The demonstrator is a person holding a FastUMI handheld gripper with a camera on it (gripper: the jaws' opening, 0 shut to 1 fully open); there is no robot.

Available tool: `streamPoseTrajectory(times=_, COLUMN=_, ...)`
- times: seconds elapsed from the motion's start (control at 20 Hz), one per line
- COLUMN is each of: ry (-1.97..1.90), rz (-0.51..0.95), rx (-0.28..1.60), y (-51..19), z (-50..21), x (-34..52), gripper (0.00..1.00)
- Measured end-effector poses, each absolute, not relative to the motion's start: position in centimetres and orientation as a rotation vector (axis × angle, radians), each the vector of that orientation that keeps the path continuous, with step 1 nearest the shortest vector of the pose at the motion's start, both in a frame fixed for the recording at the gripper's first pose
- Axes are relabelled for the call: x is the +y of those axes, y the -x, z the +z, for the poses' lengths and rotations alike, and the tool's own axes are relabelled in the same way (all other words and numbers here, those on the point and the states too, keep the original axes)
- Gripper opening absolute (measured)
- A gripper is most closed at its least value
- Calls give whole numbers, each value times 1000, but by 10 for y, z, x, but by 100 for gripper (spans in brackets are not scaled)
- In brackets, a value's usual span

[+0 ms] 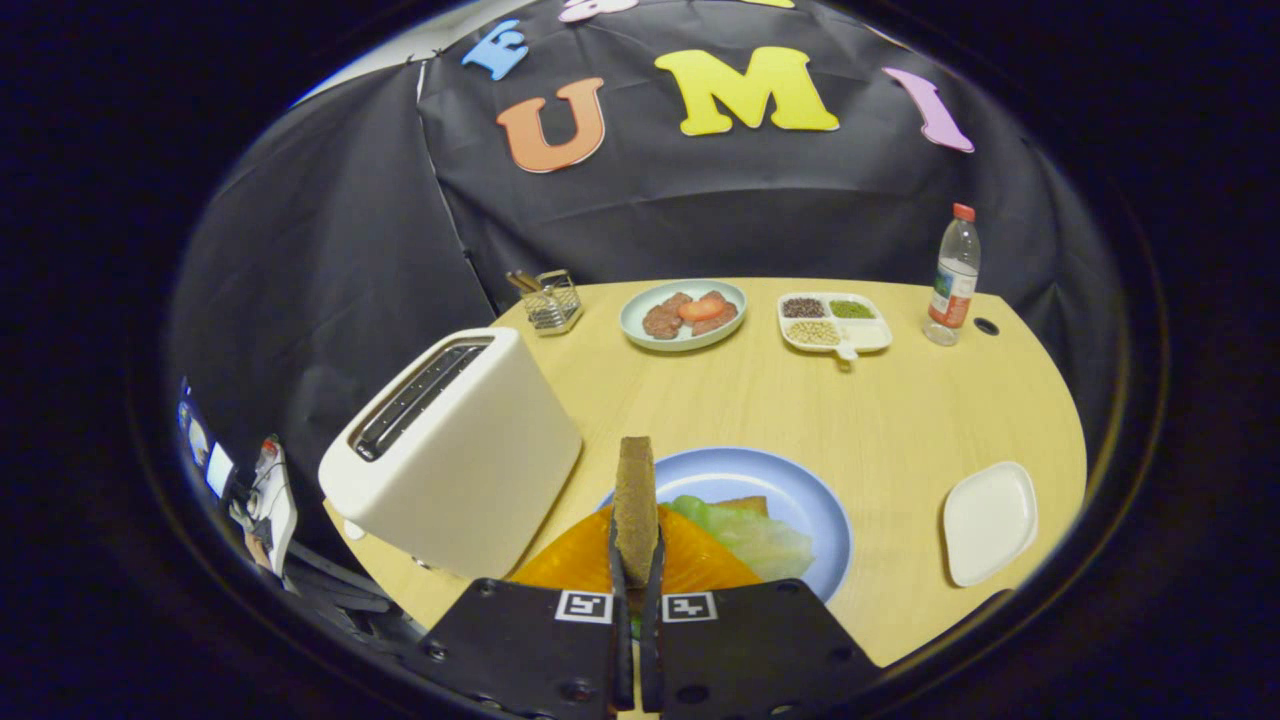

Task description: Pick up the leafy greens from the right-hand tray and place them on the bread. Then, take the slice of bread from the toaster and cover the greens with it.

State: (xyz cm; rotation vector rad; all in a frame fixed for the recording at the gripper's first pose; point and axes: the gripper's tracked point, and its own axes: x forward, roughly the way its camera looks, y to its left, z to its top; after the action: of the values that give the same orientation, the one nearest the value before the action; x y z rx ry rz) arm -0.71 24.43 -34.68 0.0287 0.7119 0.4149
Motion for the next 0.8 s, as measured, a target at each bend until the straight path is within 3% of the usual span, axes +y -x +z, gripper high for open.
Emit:
streamPoseTrajectory(times=0.4, ry=-50, rz=370, rx=777, y=-5, z=-374, x=206, gripper=28)
streamPoseTrajectory(times=0.45, ry=-49, rz=370, rx=777, y=-7, z=-375, x=202, gripper=36)
streamPoseTrajectory(times=0.8, ry=-47, rz=338, rx=795, y=-22, z=-382, x=177, gripper=59)
